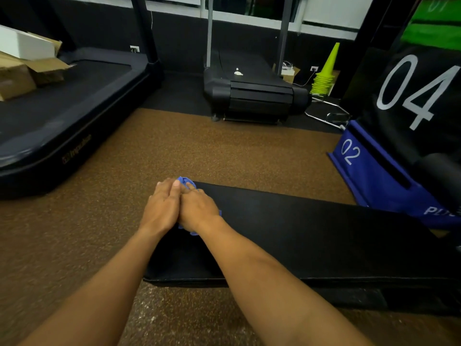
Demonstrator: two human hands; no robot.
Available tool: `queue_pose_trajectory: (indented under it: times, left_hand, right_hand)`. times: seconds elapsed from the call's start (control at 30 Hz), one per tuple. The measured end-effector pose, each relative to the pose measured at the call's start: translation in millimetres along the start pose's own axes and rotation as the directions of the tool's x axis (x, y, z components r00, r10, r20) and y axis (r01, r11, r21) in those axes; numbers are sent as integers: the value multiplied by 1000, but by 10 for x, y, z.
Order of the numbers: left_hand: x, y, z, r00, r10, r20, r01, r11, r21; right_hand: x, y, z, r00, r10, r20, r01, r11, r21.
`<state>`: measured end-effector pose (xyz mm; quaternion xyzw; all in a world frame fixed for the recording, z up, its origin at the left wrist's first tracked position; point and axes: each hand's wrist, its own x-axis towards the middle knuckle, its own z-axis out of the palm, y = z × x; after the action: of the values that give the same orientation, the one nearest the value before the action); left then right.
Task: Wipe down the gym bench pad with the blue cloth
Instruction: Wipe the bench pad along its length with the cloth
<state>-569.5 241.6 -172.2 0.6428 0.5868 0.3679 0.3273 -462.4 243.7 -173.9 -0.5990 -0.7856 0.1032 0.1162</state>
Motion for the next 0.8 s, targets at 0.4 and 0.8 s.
queue_pose_trajectory:
  times: [0.4, 0.8]
  left_hand:
    - [-51, 734, 1047, 963, 105, 248, -121, 991, 49]
    - [-403, 1606, 2346, 866, 171, 469, -208, 978, 27]
  right_hand:
    - [-568, 1587, -559, 987, 162, 23, -156, 972, -174]
    - [-2423, 3621, -1359, 821, 565, -78, -569, 801, -187]
